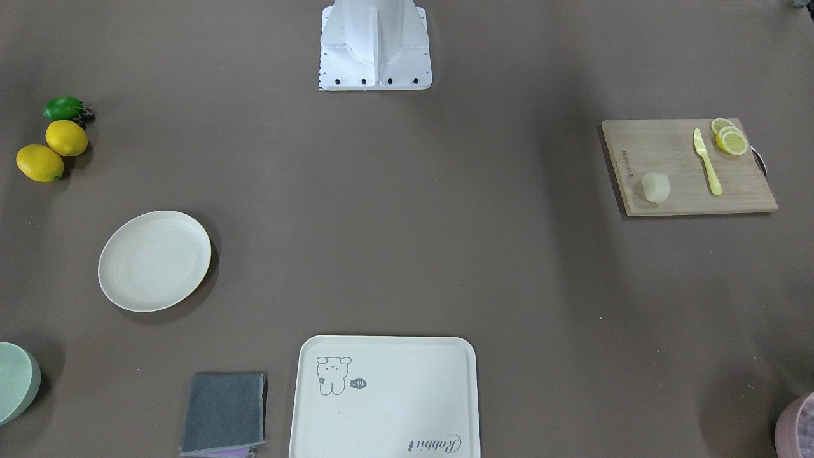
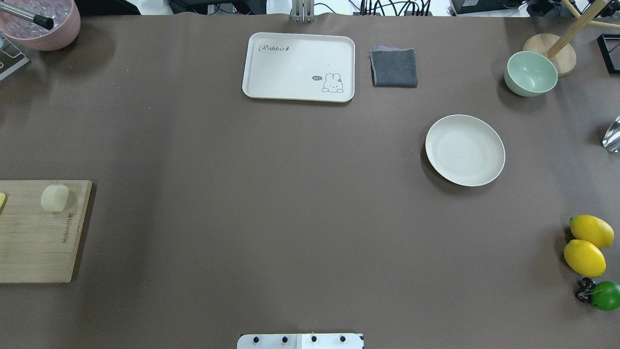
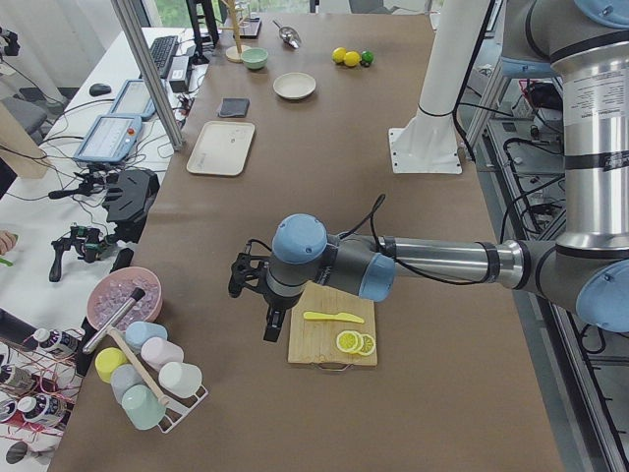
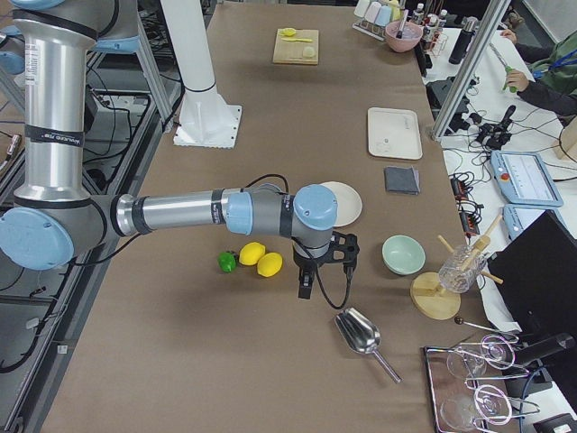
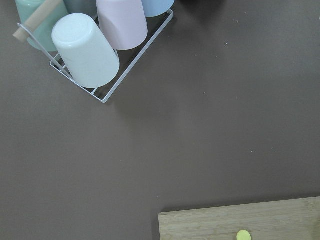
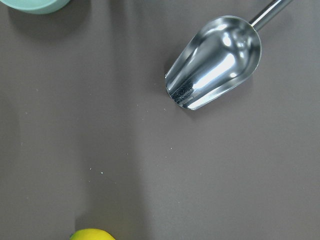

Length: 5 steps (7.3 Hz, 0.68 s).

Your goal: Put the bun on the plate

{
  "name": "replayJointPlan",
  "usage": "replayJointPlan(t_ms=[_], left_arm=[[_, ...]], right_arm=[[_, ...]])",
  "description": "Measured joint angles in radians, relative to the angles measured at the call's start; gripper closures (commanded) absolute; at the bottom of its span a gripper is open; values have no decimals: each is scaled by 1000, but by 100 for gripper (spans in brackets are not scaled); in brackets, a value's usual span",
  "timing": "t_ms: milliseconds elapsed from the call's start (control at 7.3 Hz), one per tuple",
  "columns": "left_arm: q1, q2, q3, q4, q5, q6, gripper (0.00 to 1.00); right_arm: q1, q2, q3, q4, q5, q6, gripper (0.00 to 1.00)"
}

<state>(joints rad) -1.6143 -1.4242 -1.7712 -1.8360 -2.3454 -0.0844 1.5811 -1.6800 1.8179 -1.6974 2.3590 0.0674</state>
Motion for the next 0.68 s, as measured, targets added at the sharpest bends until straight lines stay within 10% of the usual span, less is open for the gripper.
replayJointPlan(t_ms=[685], left_arm=[[41,-27,-8,-127,-1,3,2]], right_arm=[[-25,1,-9,128,88,4,0]])
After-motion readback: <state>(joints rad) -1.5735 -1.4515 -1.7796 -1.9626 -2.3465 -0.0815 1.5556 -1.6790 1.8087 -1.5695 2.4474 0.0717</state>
